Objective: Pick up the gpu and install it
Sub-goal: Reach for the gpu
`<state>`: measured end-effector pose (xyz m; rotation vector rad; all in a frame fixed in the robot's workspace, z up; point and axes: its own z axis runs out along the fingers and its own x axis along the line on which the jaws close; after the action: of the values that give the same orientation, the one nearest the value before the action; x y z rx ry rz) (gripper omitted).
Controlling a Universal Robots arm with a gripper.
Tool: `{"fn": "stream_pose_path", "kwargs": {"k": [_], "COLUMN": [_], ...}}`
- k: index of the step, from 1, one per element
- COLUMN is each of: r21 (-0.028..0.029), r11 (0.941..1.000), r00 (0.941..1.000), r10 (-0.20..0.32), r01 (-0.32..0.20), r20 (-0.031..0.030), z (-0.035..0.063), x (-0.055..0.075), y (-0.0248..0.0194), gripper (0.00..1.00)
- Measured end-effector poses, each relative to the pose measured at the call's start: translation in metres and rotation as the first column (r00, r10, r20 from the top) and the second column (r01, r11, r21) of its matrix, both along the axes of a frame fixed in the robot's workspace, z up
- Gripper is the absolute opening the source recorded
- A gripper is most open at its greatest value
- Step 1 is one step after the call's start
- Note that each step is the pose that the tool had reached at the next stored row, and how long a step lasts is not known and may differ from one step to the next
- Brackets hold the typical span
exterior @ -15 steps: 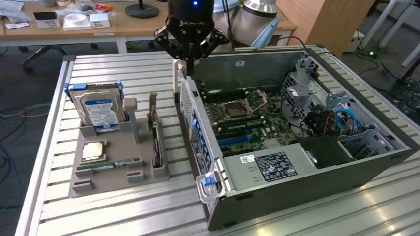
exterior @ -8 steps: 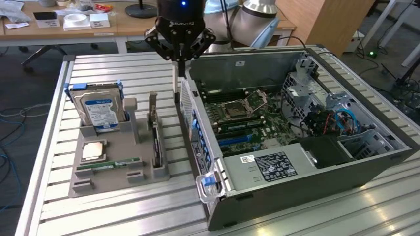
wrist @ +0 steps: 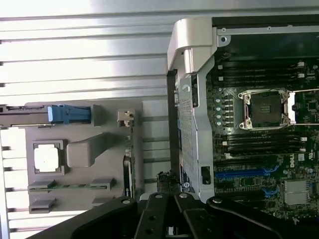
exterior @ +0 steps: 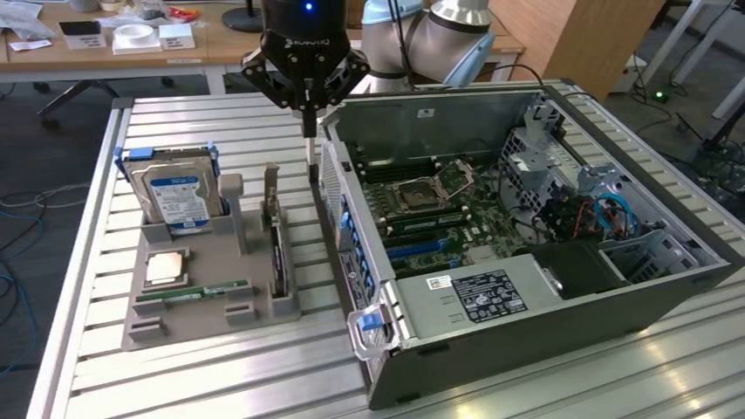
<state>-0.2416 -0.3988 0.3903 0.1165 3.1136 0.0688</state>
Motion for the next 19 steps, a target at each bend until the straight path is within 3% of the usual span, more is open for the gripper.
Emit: {"fn": "stream_pose_path", "kwargs": {"k": [12, 19], "r21": [-0.0001, -0.0001], "r11": [1.0, 1.0], "r00": [1.0, 1.0], "r10": [0.0, 0.0], "r01": [0.0, 0.0], "r20": [0.0, 0.0], "z": [0.0001, 0.0], "x": [-0.001, -0.014], "y": [0.0, 0.0], "gripper": [0.11, 0.11]}}
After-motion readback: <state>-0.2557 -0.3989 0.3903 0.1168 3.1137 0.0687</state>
